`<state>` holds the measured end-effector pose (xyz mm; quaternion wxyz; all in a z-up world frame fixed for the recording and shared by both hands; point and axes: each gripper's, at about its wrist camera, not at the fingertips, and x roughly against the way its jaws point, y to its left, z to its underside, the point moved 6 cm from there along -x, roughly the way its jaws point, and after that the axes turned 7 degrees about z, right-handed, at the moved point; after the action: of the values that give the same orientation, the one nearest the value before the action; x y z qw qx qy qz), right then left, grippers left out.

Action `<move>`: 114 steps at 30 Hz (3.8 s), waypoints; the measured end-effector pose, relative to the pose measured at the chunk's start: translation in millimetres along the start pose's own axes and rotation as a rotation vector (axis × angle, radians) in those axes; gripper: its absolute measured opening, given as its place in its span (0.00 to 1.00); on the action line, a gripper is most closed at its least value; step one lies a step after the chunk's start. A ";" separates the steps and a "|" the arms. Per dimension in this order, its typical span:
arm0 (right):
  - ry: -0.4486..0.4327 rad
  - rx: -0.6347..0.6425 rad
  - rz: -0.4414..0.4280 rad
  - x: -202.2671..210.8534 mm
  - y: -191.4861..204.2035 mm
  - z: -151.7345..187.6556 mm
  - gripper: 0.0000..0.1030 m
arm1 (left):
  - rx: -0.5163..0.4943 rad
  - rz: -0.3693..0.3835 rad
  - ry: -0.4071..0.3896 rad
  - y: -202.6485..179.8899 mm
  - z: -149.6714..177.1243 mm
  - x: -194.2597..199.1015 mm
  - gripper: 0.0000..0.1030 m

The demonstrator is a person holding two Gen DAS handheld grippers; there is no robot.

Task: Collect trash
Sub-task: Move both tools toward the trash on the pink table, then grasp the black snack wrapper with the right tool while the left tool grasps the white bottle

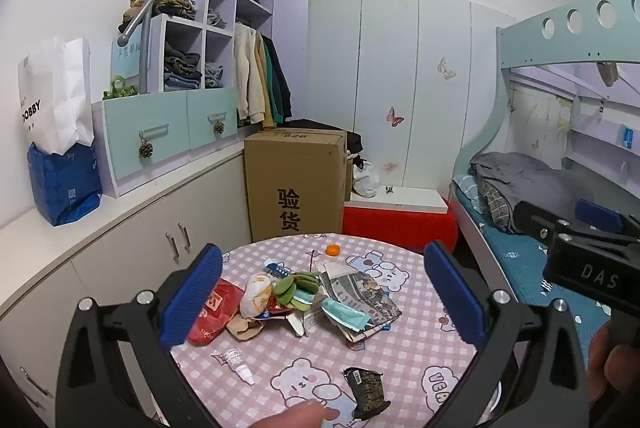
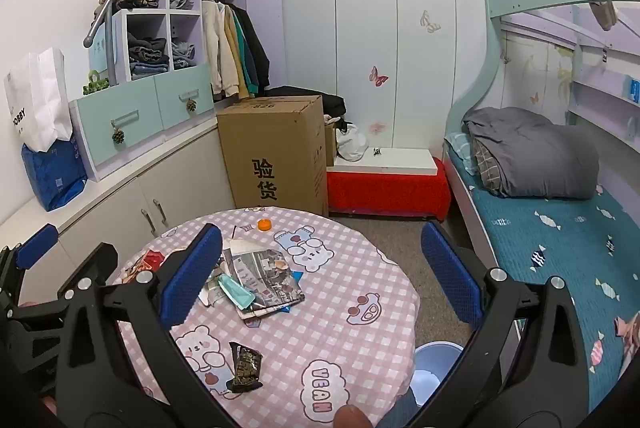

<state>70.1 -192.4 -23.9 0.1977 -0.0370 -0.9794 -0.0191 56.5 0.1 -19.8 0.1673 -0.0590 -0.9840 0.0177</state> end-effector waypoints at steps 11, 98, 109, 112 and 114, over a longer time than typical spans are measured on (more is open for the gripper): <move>-0.002 -0.001 0.000 -0.4 1.0 0.5 0.95 | 0.007 0.005 0.005 2.3 0.5 1.9 0.96; 0.516 0.172 -0.277 -144.1 73.8 191.7 0.25 | 0.187 -0.165 0.457 141.3 169.8 -125.6 0.79; 0.482 0.044 -0.263 -147.4 27.2 174.3 0.25 | 0.210 -0.091 0.510 132.4 181.8 -147.8 0.29; 0.466 0.006 -0.258 -147.7 9.5 168.5 0.25 | 0.194 -0.037 0.473 113.7 168.1 -142.3 0.29; 0.453 -0.024 -0.256 -147.5 -3.7 164.1 0.25 | 0.173 -0.010 0.452 99.1 157.9 -139.7 0.29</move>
<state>142.0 -197.1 -232.4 0.4076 0.0899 -0.9065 -0.0633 146.0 79.0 -219.9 0.3878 -0.0422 -0.9166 0.0875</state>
